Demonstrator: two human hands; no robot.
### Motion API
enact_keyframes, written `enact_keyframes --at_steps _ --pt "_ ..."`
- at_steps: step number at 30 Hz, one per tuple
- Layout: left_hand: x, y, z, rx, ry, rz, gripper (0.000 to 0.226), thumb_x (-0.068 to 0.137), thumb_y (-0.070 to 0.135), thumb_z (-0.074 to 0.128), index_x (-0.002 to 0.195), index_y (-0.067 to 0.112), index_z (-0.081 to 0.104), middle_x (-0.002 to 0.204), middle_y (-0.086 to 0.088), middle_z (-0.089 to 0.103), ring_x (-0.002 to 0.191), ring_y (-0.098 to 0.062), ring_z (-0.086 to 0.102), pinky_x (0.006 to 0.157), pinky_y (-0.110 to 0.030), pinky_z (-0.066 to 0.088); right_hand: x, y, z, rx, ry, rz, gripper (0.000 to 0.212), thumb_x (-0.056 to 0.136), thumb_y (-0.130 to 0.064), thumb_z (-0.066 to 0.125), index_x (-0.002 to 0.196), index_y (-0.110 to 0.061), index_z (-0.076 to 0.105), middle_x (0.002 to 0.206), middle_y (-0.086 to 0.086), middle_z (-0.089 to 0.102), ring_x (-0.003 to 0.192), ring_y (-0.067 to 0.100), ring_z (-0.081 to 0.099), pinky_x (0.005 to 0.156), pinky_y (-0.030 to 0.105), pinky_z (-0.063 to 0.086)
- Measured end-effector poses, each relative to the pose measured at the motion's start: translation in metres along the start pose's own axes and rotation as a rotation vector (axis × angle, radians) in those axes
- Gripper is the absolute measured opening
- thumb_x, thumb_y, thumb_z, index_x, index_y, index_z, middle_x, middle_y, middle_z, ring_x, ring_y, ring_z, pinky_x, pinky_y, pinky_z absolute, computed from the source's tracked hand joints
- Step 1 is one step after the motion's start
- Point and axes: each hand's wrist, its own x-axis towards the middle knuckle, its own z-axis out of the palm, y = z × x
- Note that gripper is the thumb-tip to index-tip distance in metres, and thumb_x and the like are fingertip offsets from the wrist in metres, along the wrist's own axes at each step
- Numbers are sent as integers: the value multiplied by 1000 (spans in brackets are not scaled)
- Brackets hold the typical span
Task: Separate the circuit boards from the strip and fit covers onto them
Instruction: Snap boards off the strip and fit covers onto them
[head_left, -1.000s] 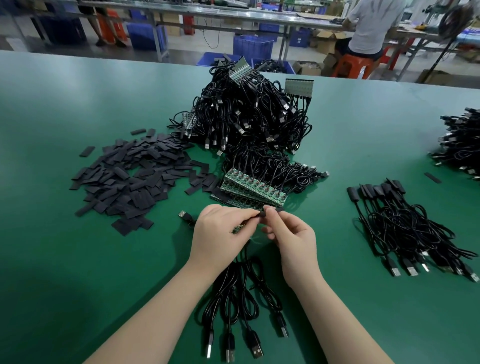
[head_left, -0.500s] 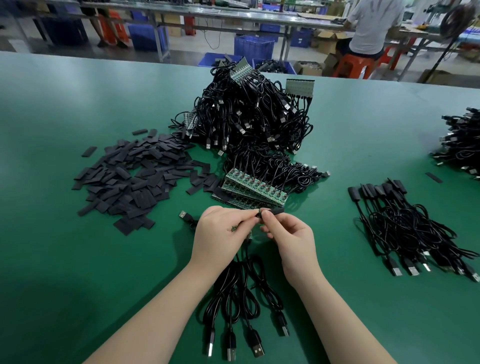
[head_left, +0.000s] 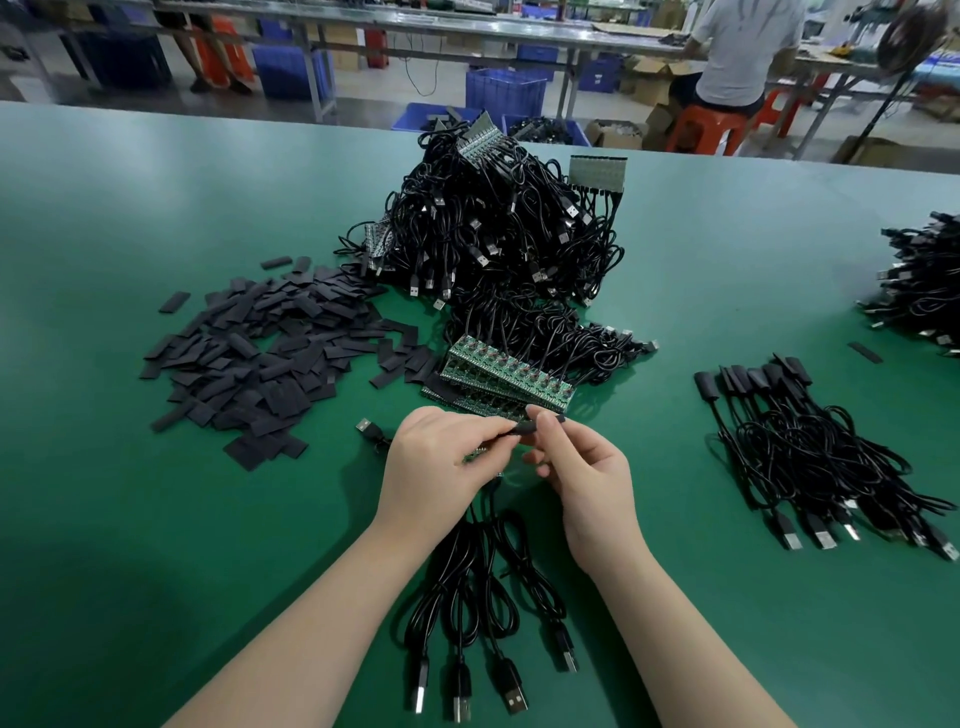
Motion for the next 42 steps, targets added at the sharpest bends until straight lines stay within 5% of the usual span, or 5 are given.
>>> enact_keyframes --at_steps 9,15,25,31,42 --pt "-2 0 0 -33 -1 5 17 79 21 76 93 12 79 81 4 76 72 -7 64 72 -31 46 3 2 -2 -31 -9 21 36 69 -55 74 95 -29 80 88 -2 76 73 6 63 70 24 46" --pt "-3 2 1 -76 -30 -80 17 80 22 74 94 14 79 81 6 76 74 -4 62 75 -27 45 1 1 -2 -74 4 -22 8 84 -33 74 82 -28 80 91 -5 77 71 7 60 70 25 47" --pt "-5 -2 -1 -221 -102 -262 17 81 17 78 97 19 79 85 29 67 88 12 63 77 -5 45 0 -1 0 -139 1 -85 20 91 -17 70 77 -27 80 75 -10 74 67 -2 62 65 11 46" --pt "-6 -1 0 -282 -123 -313 17 82 17 77 97 23 79 83 27 70 86 7 66 75 -8 47 1 -1 0 -190 -34 -106 27 92 -16 68 70 -29 77 98 -11 77 82 0 68 71 14 50" --pt "-1 2 1 -436 -154 -358 25 82 19 75 99 38 76 91 22 74 88 0 70 78 -17 53 3 3 -4 -234 14 -84 29 91 -30 69 62 -29 71 62 1 50 62 14 41 54 20 33"
